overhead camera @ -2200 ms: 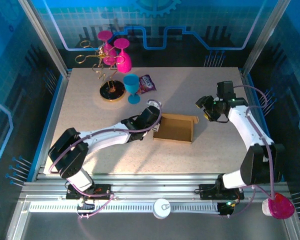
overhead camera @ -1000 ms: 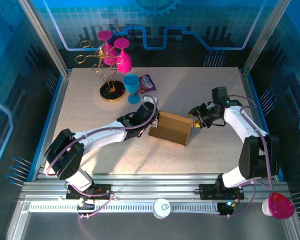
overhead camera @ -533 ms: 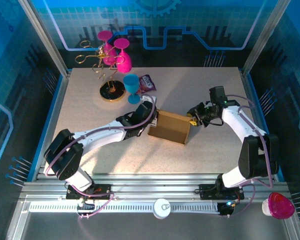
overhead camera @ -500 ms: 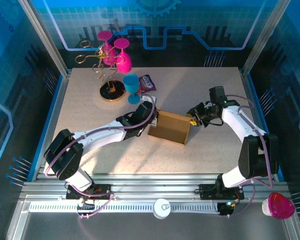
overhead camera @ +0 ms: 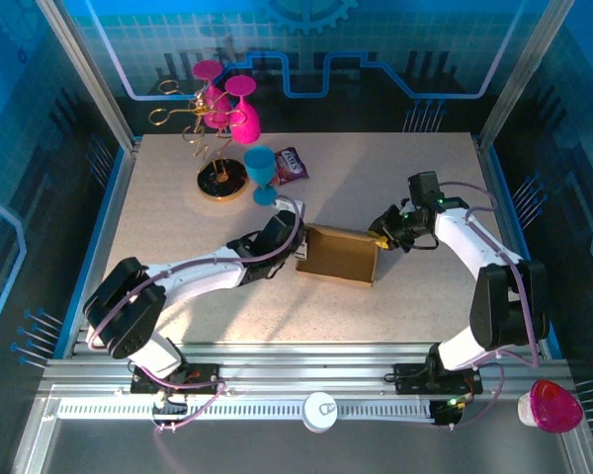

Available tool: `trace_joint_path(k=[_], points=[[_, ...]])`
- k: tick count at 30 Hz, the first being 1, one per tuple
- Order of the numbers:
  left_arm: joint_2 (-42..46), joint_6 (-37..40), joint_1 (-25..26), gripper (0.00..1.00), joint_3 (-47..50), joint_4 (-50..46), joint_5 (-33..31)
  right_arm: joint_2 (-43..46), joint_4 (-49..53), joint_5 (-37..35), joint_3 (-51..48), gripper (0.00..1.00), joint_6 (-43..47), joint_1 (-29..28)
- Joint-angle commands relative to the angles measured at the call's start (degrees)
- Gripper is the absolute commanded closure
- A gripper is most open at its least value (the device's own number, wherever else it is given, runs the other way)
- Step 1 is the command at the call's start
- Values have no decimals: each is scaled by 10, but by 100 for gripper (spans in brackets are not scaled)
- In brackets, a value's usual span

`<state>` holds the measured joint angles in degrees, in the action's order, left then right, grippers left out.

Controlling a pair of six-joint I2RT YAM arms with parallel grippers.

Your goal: Fold the paper box

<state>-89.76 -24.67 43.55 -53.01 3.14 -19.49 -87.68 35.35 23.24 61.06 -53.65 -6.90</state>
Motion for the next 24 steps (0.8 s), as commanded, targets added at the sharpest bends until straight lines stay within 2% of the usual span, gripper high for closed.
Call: trace_joint_path(k=[1, 6, 10, 14, 20, 24], points=[[18, -43, 1, 95, 18, -1, 43, -6, 16, -31, -7, 76, 40, -13], [31, -62, 2, 83, 28, -18, 65, 0, 35, -63, -3, 76, 73, -22], [52, -90, 3, 63, 39, -42, 83, 7, 43, -85, -9, 76, 104, -22], [93, -125, 4, 52, 60, -65, 99, 8, 39, -96, -18, 76, 122, -22], [175, -178, 4, 47, 101, -89, 145, 3, 28, -101, -25, 76, 130, -22], [246, -213, 4, 42, 113, -130, 132, 1, 30, -103, -21, 76, 140, -22]])
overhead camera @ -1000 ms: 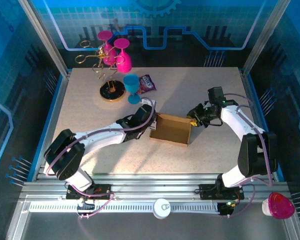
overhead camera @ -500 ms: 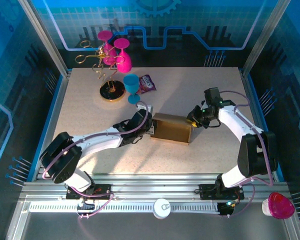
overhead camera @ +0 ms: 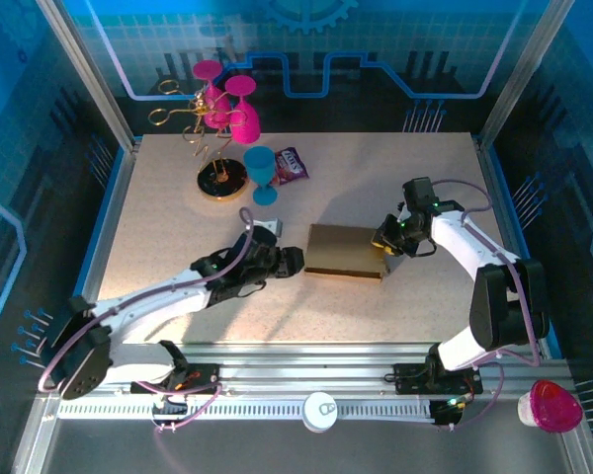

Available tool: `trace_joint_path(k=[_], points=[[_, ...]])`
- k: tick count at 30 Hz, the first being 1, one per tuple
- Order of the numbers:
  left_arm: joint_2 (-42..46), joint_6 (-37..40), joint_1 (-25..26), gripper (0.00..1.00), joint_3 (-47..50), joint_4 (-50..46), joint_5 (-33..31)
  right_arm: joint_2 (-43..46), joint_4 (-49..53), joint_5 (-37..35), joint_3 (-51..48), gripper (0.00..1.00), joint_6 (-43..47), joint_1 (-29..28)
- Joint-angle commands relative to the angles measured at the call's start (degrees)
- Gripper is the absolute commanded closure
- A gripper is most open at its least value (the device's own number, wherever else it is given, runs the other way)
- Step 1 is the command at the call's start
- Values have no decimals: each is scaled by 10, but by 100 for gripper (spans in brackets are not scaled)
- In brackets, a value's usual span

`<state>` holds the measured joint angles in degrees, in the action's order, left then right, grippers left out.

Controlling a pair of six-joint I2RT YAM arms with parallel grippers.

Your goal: Fold the paper box

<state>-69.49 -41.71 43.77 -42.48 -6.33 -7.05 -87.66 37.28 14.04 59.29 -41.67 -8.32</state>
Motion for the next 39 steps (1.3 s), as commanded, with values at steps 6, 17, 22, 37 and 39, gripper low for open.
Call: trace_joint_path(k=[6, 17, 22, 37, 39], points=[[26, -93, -65, 35, -35, -91, 65, -3, 18, -21, 0, 77, 44, -7], [-241, -33, -80, 41, -166, -57, 180, -27, 29, -56, 1, 75, 104, -10], [-295, -35, -75, 41, -189, -35, 198, -35, 36, -60, 10, 74, 126, -10], [-336, -39, -71, 59, -170, -18, 206, -2, 59, -82, 28, 61, 161, -9], [-341, -37, -71, 62, -170, -17, 202, 14, 64, -89, 28, 55, 167, -4]])
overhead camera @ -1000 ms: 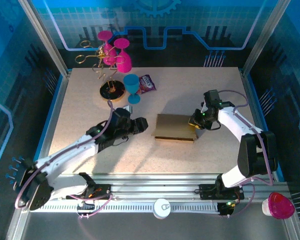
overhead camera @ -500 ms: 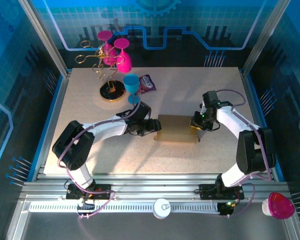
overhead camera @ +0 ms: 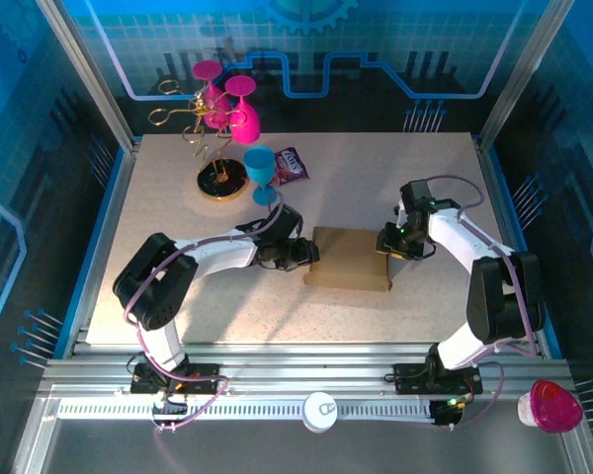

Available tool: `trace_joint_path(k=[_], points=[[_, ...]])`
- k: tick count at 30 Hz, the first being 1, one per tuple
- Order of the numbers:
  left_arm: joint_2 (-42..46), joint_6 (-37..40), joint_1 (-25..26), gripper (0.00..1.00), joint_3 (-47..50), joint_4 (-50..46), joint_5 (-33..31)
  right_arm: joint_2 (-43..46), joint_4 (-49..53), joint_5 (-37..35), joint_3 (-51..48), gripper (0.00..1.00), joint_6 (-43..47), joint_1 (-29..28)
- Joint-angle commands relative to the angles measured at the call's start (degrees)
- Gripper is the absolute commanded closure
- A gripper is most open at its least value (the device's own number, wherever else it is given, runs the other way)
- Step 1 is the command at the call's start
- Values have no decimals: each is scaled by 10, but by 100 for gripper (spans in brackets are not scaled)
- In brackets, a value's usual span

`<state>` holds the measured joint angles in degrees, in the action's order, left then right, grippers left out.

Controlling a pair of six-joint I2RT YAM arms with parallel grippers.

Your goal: Fold the paper box

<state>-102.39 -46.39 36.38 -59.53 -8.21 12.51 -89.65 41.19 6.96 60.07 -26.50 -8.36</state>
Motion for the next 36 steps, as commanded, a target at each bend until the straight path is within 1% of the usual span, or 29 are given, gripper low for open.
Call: trace_joint_path(k=[1, 3, 5, 10, 13, 17, 21, 23, 28, 31, 36], points=[[-13, 11, 3, 63, 0, 2, 4, 43, 25, -19, 18, 52, 17, 2], [-17, 17, 3, 65, 0, 0, 1, 53, 20, -8, 5, 47, 18, 17], [-20, 21, 3, 67, -1, -1, 2, 57, 5, 24, -14, 43, 19, 38], [-19, 31, 2, 76, -1, -13, -1, 35, -44, 148, -48, 33, 41, 71], [-18, 40, 1, 78, -1, -25, -2, 12, -70, 196, -65, 30, 44, 89], [-16, 51, -1, 79, 4, -36, -7, -12, -99, 224, -78, 28, 29, 107], [-13, 57, -8, 85, 11, -35, -3, -24, -148, 258, -94, 27, 2, 111], [-12, 59, -10, 86, 15, -34, -1, -27, -173, 271, -117, 26, -7, 110], [-4, 71, -22, 91, 27, -38, 4, -32, -205, 284, -139, 24, -6, 111], [1, 75, -31, 92, 38, -37, 8, -33, -211, 291, -146, 24, 3, 111], [7, 82, -45, 94, 56, -31, 14, -28, -247, 333, -168, 23, 1, 111]])
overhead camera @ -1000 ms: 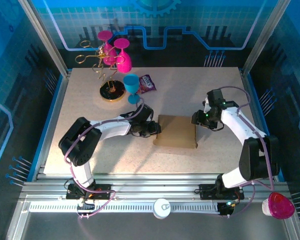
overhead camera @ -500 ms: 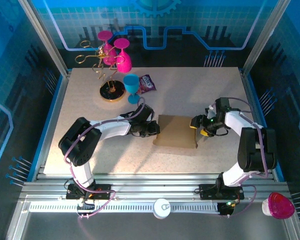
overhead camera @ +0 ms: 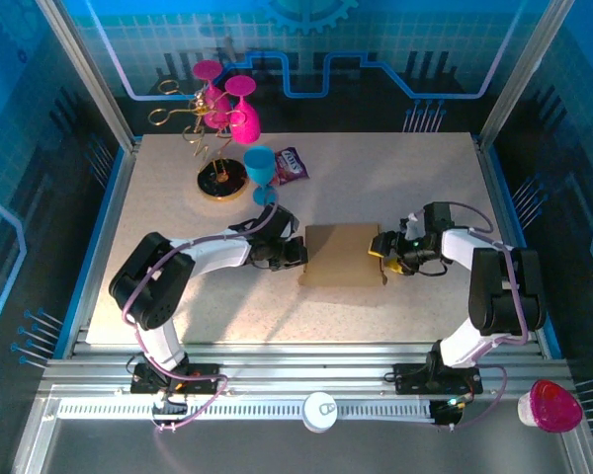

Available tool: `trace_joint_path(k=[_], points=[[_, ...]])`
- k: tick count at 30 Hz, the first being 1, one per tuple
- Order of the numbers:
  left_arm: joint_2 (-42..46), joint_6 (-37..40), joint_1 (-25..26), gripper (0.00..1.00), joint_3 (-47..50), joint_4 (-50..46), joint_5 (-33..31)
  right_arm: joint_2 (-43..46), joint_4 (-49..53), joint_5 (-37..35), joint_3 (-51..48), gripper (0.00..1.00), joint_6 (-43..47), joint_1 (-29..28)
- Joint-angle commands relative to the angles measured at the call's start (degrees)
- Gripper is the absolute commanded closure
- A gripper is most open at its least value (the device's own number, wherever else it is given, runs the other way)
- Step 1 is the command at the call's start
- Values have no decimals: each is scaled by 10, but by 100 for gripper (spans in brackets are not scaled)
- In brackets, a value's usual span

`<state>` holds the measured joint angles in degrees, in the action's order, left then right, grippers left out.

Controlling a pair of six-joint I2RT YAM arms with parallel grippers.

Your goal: Fold the paper box

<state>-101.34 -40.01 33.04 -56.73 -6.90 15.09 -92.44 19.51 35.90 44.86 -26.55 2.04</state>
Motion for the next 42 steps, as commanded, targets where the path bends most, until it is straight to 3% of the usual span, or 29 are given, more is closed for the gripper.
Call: trace_joint_path(k=[1, 7, 15, 19, 24, 27, 32, 35, 38, 40, 42], points=[[-2, 19, -12, 94, 31, -41, -10, 1, -47, 58, -23, 22, -5, 6], [-6, 19, -17, 95, 34, -33, -5, -22, -112, 104, -30, 24, -39, -17], [-2, 16, -22, 92, 31, -21, -1, -58, -187, 140, -34, 38, -93, -48], [23, 20, -23, 83, 23, -26, -1, -66, -209, 141, -38, 46, -124, -54], [99, -10, -36, 56, 36, -1, -2, -58, -217, 148, -40, 55, -175, -54], [158, -58, -56, 45, 59, 30, -8, -55, -217, 158, -35, 57, -217, -53], [216, -184, -117, 38, 103, 40, 10, -45, -169, 172, -9, 58, -284, -50], [205, -259, -160, 37, 108, 18, 77, -39, -101, 183, 18, 57, -311, -50], [205, -297, -166, 33, 118, 57, 108, -41, -35, 201, 45, 57, -330, -50], [205, -323, -165, 23, 121, 69, 112, -41, -8, 211, 52, 57, -340, -50], [194, -334, -166, 21, 116, 65, 123, -37, 16, 215, 73, 57, -342, -51]])
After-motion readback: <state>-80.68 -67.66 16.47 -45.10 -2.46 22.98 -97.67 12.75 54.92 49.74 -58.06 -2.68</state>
